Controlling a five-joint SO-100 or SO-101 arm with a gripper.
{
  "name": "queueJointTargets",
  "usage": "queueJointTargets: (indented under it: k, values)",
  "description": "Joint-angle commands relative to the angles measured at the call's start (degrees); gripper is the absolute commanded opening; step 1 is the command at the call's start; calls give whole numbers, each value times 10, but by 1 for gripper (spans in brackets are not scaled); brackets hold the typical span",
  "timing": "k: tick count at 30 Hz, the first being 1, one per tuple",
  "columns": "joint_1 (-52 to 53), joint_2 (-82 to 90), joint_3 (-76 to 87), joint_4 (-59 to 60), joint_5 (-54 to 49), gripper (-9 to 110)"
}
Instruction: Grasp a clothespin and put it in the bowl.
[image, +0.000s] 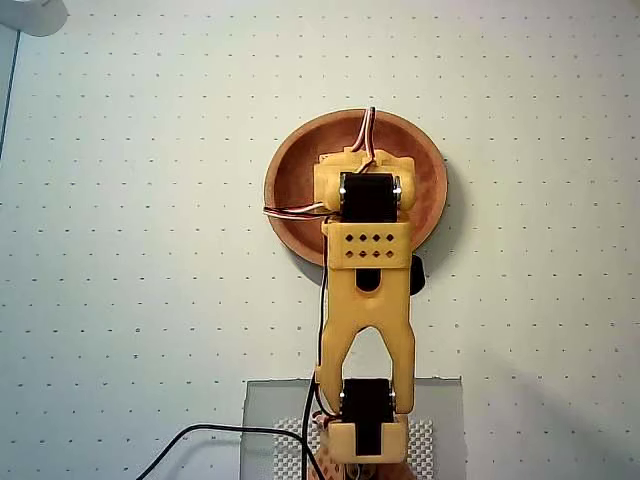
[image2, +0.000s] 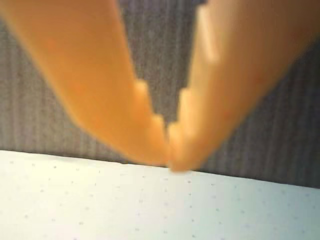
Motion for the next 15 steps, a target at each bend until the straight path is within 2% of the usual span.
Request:
queueJointTargets:
  k: [1,5,15]
  values:
    - [4,89,16,3,4,-3]
    - [23,154,44,2,21,-3]
    - [32,263,56,1,155,-3]
